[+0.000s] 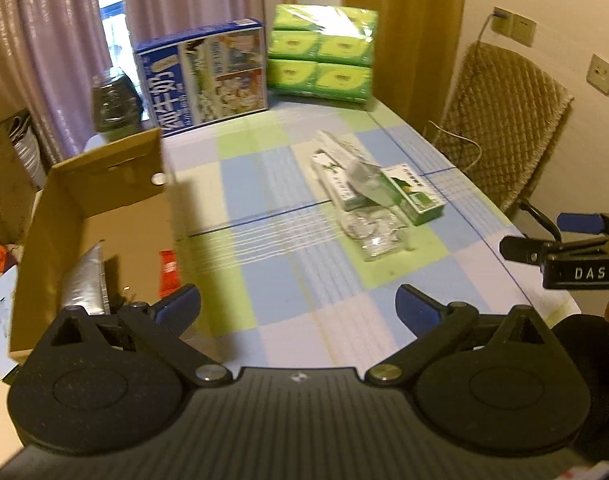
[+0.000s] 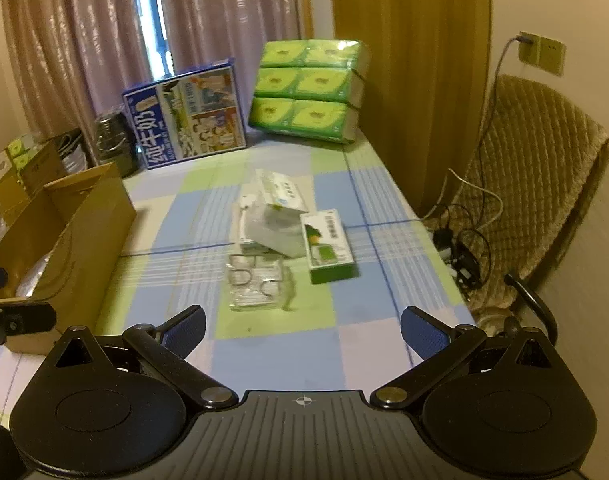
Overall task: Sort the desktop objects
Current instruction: 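Grasp the green-white spray box with the right tool while the left tool approaches the clear wire packaging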
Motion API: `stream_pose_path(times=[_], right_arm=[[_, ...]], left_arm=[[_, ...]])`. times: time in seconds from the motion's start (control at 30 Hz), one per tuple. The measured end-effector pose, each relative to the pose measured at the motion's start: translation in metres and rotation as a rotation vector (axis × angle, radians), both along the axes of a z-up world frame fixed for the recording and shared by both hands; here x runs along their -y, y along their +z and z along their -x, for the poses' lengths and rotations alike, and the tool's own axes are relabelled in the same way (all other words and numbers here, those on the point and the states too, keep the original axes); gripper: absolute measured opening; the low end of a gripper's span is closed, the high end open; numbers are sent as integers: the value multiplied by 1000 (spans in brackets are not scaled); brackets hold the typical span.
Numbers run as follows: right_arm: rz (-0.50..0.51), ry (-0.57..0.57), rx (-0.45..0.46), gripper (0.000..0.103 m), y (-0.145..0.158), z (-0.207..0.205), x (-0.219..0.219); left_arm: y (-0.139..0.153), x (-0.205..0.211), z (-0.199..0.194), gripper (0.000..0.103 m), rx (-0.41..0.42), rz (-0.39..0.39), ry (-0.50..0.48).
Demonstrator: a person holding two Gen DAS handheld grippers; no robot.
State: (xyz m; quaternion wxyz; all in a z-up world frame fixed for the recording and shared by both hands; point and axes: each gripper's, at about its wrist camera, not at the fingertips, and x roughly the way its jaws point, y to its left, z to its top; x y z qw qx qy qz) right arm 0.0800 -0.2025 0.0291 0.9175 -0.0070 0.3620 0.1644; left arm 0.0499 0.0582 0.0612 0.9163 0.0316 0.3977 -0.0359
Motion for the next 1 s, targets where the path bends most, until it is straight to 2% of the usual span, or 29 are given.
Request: stream_pose_path(times=[0.17,0.43,0.77,1.0], right_arm=[[-11,-24,-11,101,-5,-6,16],[10,0,-1,101,-10,-22,25],[41,39,-15,101,-21,-59,34],[63,74,-46,101,-43,-92,32]], left_arm=[[-10,22,-7,102,3,8,-23],[-33,44,-18,102,-3,21,-24],[-56,68,-47,102,9,42,-7],[-74,79,-74,102,8,46,1]])
